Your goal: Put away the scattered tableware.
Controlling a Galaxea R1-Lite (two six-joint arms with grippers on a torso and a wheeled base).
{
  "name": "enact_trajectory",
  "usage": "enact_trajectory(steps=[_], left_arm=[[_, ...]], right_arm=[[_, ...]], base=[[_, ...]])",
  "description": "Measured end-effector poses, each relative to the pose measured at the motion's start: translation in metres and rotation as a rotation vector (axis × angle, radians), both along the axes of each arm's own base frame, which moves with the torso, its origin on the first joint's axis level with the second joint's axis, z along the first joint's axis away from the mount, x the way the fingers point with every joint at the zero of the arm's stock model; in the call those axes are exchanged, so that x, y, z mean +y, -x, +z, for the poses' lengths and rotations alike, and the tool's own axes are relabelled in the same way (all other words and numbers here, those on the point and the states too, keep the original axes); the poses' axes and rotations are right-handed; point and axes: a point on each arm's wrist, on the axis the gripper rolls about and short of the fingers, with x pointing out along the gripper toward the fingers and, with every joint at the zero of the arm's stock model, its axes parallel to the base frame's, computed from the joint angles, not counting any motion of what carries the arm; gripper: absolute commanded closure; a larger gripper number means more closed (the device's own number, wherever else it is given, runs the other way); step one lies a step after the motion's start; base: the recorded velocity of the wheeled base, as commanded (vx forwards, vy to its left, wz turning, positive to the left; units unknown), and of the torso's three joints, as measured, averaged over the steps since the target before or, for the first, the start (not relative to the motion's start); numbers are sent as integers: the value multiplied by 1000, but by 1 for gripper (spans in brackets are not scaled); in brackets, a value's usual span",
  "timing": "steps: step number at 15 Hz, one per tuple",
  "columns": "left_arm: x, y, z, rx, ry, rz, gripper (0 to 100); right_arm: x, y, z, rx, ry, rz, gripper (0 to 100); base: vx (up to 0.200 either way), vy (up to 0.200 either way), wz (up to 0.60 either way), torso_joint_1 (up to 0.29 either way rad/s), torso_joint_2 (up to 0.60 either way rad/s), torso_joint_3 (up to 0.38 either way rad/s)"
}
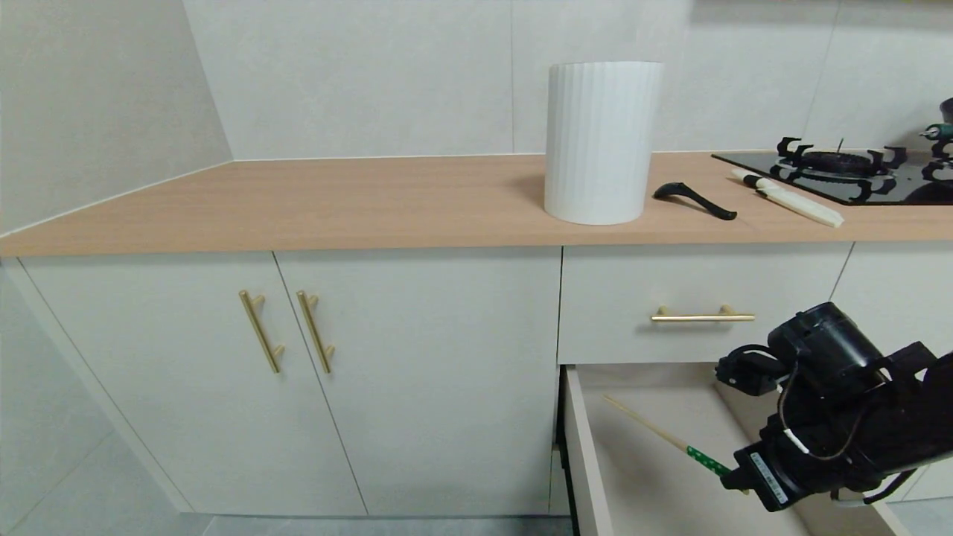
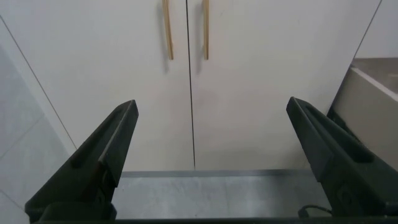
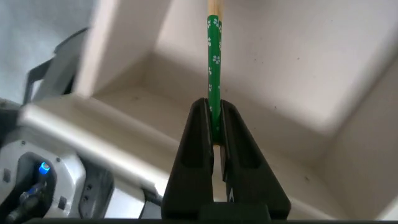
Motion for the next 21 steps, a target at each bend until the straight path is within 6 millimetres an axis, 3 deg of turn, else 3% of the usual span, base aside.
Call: enact_trajectory(steps=[4, 7, 10, 16, 21], left_arm=[[0, 0, 0, 0, 0, 0, 0], [0, 0, 0, 0, 0, 0, 0], [0, 0, 0, 0, 0, -1, 0], [0, 0, 0, 0, 0, -1, 0], [0, 0, 0, 0, 0, 0, 0]], right_arm=[[8, -25, -18, -15, -18, -142, 100], [24, -55, -43, 32, -33, -283, 100], [40, -77, -70, 49, -28, -295, 100], [62, -89, -125, 79, 81, -282, 100], [64, -90, -136, 97, 89, -290, 100]], base=[[0, 0, 0, -6, 28, 28], [0, 0, 0, 0, 0, 0], [0, 0, 0, 0, 0, 0], [0, 0, 0, 0, 0, 0], [0, 0, 0, 0, 0, 0]])
